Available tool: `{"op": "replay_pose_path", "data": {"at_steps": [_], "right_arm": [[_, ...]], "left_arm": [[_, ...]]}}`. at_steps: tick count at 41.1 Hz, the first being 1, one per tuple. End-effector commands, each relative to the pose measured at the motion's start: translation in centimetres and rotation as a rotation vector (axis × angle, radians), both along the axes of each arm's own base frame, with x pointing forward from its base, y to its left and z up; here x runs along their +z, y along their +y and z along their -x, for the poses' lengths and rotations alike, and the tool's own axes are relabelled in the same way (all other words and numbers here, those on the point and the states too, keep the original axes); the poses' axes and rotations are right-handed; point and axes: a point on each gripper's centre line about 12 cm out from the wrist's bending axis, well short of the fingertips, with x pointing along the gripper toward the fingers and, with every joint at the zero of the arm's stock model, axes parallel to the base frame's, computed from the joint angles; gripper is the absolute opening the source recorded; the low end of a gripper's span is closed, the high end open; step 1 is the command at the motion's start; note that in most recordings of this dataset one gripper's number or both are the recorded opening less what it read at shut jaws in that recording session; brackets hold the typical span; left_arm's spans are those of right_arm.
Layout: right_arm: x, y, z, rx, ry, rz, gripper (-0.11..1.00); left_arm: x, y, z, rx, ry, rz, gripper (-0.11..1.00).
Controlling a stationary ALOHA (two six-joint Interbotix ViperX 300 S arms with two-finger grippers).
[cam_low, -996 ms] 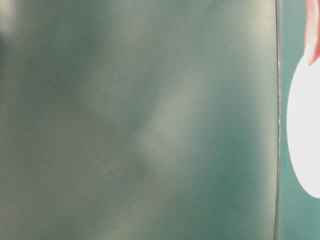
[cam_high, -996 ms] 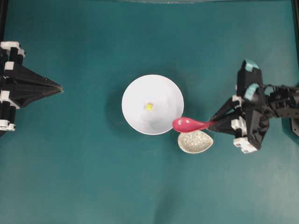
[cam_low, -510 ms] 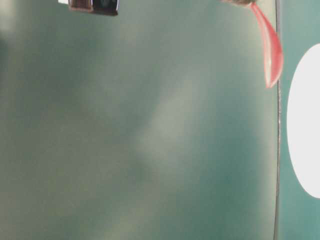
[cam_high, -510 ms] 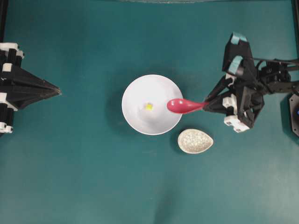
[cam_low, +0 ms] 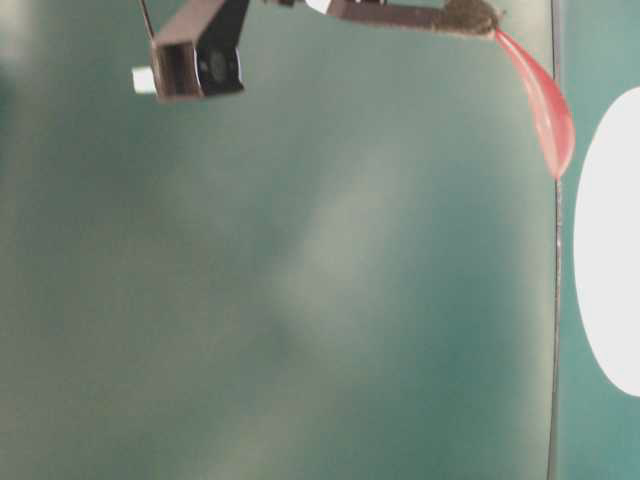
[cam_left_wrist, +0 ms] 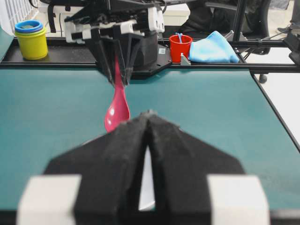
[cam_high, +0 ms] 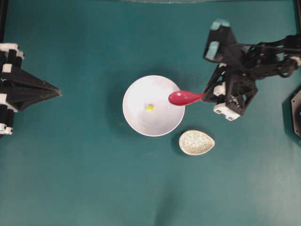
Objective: Scoop the yellow hexagonal prism block from the bowl with a spoon using the right arm.
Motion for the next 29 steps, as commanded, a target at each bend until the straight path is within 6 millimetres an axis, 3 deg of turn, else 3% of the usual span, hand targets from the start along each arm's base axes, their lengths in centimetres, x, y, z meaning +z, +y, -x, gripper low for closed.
{"op": "replay_pose_path", "data": {"at_steps": [1,16,29], "right_arm": [[1.4,-0.2,-1.2,0.015,0.005,-0.005,0.25],[1.5,-0.8,-4.7,0.058,0.144,-0.019,0.25],[1.3,-1.2,-5.8,0.043,0.231,-0.027,0.25]], "left_arm": [[1.0,-0.1,-0.2,-0.003,-0.026,-0.002,0.03],[0.9,0.0,-0.2,-0.002,-0.02,-0.005,0.03],[0.9,-0.1,-0.2,-0.003,-0.017,-0.012,0.03]]}}
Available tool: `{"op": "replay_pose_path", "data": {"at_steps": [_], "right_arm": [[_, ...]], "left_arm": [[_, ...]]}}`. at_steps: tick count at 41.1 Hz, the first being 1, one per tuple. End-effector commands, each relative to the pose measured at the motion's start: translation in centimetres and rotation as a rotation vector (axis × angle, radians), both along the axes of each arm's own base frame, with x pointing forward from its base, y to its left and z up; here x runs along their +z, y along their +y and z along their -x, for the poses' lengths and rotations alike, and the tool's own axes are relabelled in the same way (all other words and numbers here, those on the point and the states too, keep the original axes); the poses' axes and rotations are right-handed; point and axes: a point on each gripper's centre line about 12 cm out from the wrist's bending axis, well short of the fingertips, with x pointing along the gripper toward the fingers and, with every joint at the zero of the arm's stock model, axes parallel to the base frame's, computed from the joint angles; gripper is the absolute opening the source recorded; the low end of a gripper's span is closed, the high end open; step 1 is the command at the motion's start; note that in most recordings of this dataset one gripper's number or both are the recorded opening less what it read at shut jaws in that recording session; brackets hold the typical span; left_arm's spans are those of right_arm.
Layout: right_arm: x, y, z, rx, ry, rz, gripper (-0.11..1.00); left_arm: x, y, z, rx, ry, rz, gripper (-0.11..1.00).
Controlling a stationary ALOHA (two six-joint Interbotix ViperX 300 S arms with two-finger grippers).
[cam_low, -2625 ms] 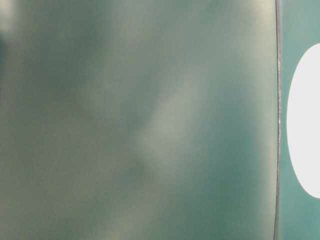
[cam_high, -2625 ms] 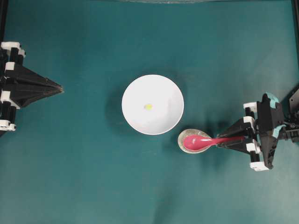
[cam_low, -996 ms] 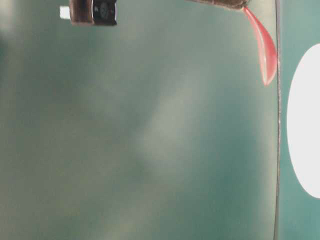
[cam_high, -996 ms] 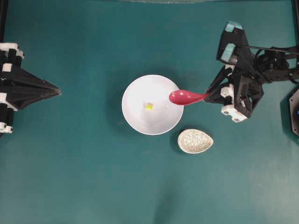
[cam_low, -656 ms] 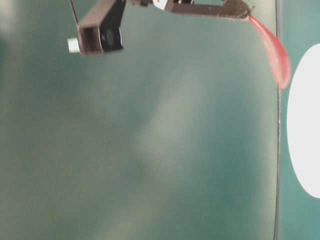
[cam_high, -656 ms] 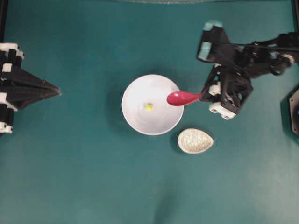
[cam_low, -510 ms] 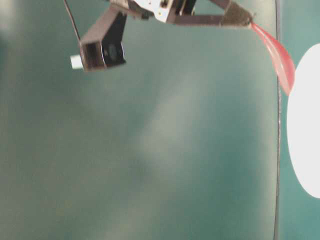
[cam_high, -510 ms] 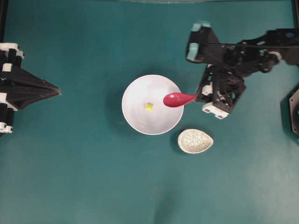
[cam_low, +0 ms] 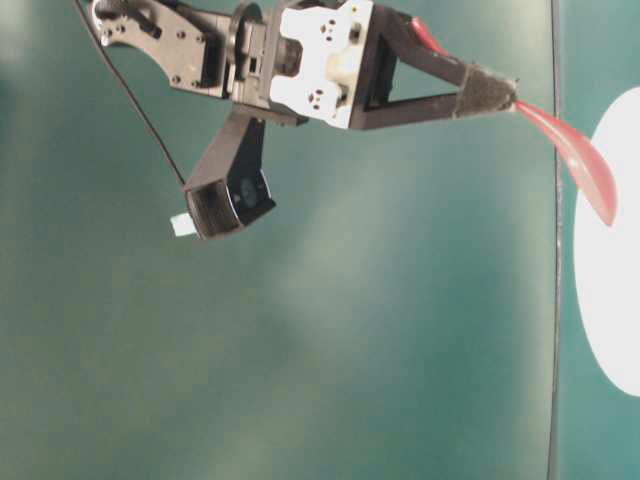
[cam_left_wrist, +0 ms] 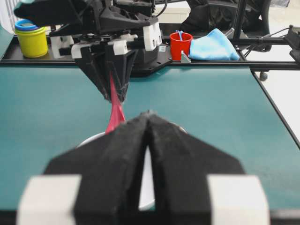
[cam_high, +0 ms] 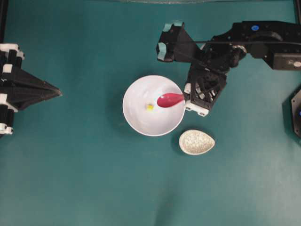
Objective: Scoop the yellow hexagonal prism block from the bowl with a spoon using the right arm.
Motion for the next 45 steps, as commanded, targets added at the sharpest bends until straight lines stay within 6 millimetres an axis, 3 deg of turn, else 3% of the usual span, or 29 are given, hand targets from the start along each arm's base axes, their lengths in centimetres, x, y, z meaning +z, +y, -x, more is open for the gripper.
{"op": "replay_pose_path", "data": {"at_steps": [1,45], "right_arm": [[1.3,-0.2,-0.4,-0.005,-0.032,0.007,0.25],[-3.1,0.6,-2.7,0.015,0.003,0.01,0.25]], "left_arm": [[1.0,-0.1,-0.2,-0.003,-0.025,-0.002,0.03],[1.1,0.0,-0.2,-0.002,-0.028,-0.004,0.03]]}}
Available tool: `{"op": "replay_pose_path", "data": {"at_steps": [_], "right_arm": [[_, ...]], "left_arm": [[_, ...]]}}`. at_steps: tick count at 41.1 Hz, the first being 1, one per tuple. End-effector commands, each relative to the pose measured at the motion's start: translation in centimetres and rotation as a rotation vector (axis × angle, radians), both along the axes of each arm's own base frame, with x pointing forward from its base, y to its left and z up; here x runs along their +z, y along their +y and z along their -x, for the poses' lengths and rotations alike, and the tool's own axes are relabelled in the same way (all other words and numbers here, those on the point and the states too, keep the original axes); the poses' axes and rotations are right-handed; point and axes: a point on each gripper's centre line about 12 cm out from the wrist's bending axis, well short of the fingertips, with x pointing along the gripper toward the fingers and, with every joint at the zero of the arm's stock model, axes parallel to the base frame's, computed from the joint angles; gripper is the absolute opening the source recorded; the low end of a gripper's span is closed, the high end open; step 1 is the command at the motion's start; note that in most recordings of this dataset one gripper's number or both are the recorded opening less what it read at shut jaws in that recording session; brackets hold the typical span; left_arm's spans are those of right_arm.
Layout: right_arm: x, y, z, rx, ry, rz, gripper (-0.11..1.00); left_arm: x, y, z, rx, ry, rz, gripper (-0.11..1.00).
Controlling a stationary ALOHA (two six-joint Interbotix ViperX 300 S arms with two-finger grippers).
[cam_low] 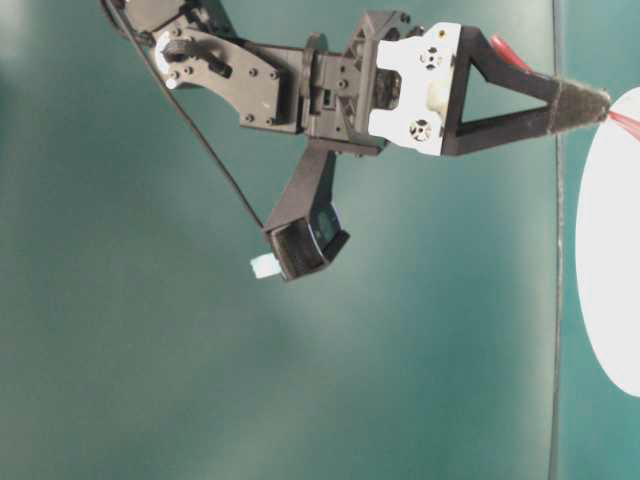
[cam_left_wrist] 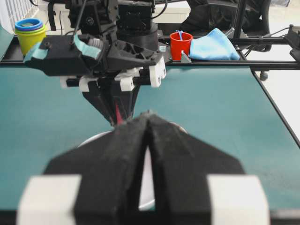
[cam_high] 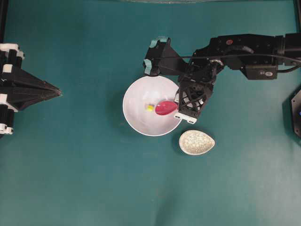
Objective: Scoop the yellow hexagonal prism block from the bowl with a spoon using the right arm.
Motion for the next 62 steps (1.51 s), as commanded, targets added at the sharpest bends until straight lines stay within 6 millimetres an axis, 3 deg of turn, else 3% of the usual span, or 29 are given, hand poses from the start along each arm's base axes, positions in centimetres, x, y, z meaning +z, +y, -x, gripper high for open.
{"op": "replay_pose_path", "data": {"at_steps": [1,21,62], "right_arm": [[1.3,-0.1,-0.7,-0.001,-0.054,0.013,0.25],[0.1,-0.4,-1.6,-0.014,-0.085,0.027,0.25],[1.3,-1.1,-4.0,-0.07,-0.299,0.08,0.25]], "left_arm": [[1.1,0.0,-0.2,-0.002,-0.029,-0.002,0.03],[1.2,0.0,-0.1,-0.002,-0.035,-0.002,0.03],[1.3,-0.1,-0.1,-0.003,-0.037,-0.008,0.03]]}}
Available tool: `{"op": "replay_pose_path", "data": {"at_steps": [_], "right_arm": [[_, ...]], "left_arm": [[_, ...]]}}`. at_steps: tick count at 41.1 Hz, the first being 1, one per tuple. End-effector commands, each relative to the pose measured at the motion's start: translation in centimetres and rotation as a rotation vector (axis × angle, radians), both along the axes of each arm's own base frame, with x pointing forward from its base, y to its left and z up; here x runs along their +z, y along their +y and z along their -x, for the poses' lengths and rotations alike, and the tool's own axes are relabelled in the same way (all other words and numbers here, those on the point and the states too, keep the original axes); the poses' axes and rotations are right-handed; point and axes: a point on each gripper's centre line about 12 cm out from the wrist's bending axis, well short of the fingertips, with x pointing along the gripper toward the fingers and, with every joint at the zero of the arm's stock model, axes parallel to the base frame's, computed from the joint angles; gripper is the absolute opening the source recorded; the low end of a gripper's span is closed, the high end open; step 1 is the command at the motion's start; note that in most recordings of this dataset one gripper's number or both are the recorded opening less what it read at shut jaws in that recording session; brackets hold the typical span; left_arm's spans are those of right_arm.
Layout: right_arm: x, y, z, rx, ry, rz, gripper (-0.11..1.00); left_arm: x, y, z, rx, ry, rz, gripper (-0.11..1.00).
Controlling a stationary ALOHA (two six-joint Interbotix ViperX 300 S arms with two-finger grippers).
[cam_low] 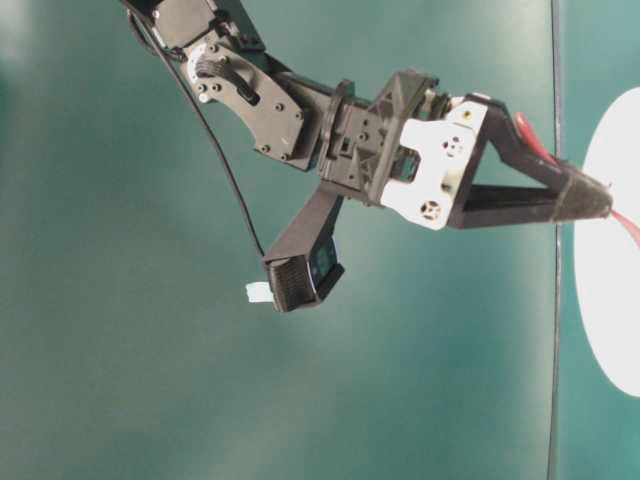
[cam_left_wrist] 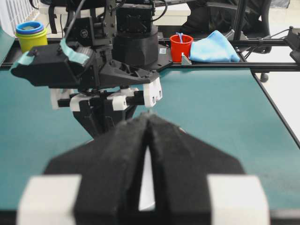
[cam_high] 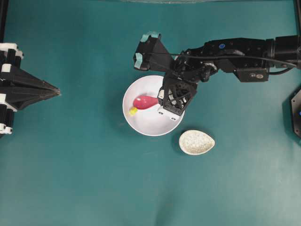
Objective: Scoop the yellow hexagonal prism block from the bowl with a spoon using the right arm.
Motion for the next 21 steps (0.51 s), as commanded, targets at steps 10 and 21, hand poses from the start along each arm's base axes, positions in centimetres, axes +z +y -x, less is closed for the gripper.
{"op": "replay_pose_path", "data": {"at_steps": [10,21], "right_arm": [[3.3,-0.1,-0.3,-0.002,-0.094,0.02,0.25],[6.6,0.1,0.9,0.009,-0.139,0.035,0.25]], "left_arm": [[1.1,-0.1,-0.2,-0.004,-0.028,-0.003,0.03],[1.1,-0.1,-0.2,-0.004,-0.029,-0.003,0.03]]}}
